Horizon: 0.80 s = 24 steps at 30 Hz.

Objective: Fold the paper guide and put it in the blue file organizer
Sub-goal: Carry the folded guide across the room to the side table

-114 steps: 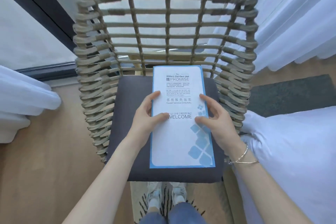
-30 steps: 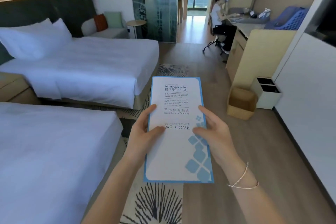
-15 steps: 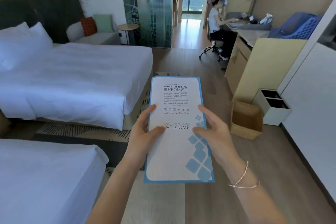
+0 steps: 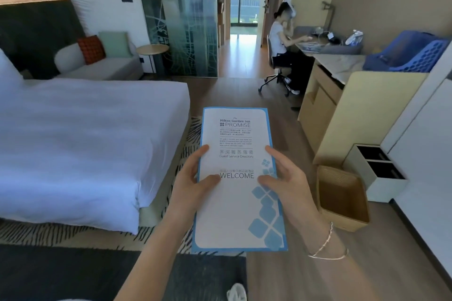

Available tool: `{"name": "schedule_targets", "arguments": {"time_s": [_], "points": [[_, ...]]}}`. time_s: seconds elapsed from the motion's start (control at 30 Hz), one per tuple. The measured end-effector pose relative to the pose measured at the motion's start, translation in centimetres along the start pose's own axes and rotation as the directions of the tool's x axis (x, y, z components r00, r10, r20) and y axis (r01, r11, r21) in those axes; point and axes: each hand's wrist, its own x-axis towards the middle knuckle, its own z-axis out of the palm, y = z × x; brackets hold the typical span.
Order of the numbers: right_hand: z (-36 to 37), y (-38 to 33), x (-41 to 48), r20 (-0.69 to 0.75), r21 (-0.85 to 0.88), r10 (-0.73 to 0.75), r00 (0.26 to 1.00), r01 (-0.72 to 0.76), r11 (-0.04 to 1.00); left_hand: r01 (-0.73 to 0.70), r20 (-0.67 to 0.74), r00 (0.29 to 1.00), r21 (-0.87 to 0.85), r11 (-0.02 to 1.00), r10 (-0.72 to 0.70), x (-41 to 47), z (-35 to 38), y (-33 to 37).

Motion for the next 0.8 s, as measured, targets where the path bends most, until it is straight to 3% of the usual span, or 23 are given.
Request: {"name": "schedule_targets", "arguments": {"time_s": [0.3,0.5,0.8], "points": [[1.4,-2.8,26.1,0.036,0.009,-0.005,0.999,0.004,1.0,-0.013,-0.024,1.0,0.006,1.0,0.013,25.3,3.0,1.6],[2.8,-1.3,41.3,0.029,-0.012,0.007,1.0,-0.006,1.0,-0.001,-0.044,0.999,0.01,1.0,0.001,40.4,3.5,-0.9],[7.8,-0.3,68.1,-0.036,-0.017,-0.045,0.998,0.045,0.999,-0.035,0.02,0.999,0.028,0.999,0.034,68.7,2.2,-2.7]]}}
